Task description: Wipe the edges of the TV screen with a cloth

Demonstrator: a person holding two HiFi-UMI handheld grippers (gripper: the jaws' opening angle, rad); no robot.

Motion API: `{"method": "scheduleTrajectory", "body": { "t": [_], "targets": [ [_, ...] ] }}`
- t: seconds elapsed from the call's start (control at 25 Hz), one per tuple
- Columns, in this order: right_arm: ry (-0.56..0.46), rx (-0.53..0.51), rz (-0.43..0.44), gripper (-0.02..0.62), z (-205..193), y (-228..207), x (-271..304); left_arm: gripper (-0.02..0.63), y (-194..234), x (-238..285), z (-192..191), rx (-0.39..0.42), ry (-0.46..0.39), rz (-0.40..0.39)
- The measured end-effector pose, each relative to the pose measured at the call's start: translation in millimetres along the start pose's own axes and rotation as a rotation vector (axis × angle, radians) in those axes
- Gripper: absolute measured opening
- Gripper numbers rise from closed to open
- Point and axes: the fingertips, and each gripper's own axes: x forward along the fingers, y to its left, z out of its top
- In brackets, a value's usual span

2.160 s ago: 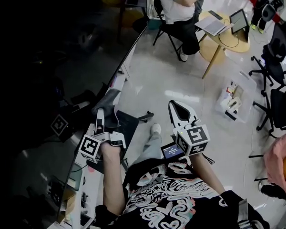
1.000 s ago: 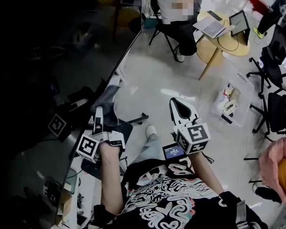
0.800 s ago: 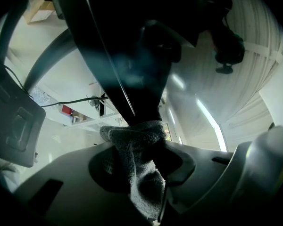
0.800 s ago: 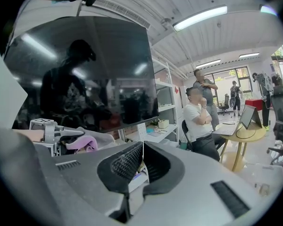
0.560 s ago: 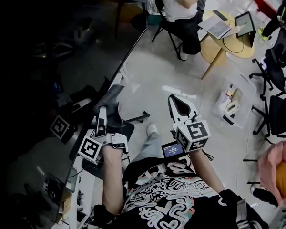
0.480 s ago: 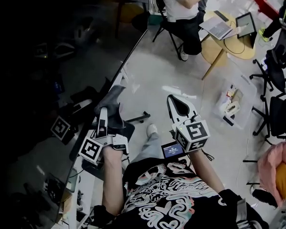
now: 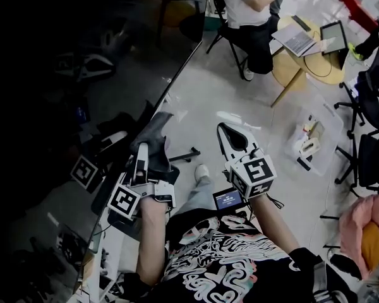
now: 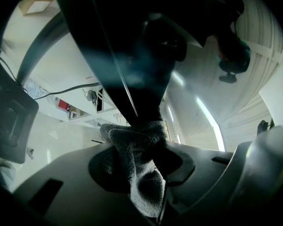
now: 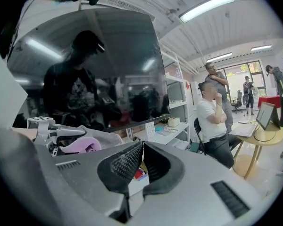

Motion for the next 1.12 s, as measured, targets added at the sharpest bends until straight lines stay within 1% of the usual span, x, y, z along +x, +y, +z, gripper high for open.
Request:
{"method": "scheduleTrajectory", "body": {
  "t": [0.12, 0.24, 0.44, 0.68, 0.88, 1.0, 1.12],
  "targets": [
    [0.005, 0.004, 0.015, 0.029, 2, 0, 8, 0.143, -1, 4, 0, -0.032, -0.013, -0.006],
    [-0.002, 0.003, 0.020, 0.029, 6, -3, 10, 0.143, -4, 8, -5, -0.040, -0.019, -0.007],
    [-0.007, 0.010, 0.012, 0.029, 17, -16, 23, 0.143, -8, 28, -8, -0.058, -0.003, -0.013],
    [-0.016, 0.004, 0.013, 0.030, 23, -24, 30, 0.143, -9, 36, -15, -0.064, 0.001, -0.011],
    [-0.007, 0.011, 0.012, 0.029, 27, -41, 41, 0.143, -13, 58, -25, -0.067, 0.010, -0.020],
    [-0.006, 0.009, 0.014, 0.029, 27, -42, 49, 0.143, -14, 62, -22, -0.078, -0.010, -0.021],
    [-0.003, 0.012, 0.021, 0.029, 32, -50, 58, 0.143, -17, 73, -29, -0.103, -0.030, -0.012]
  ]
}}
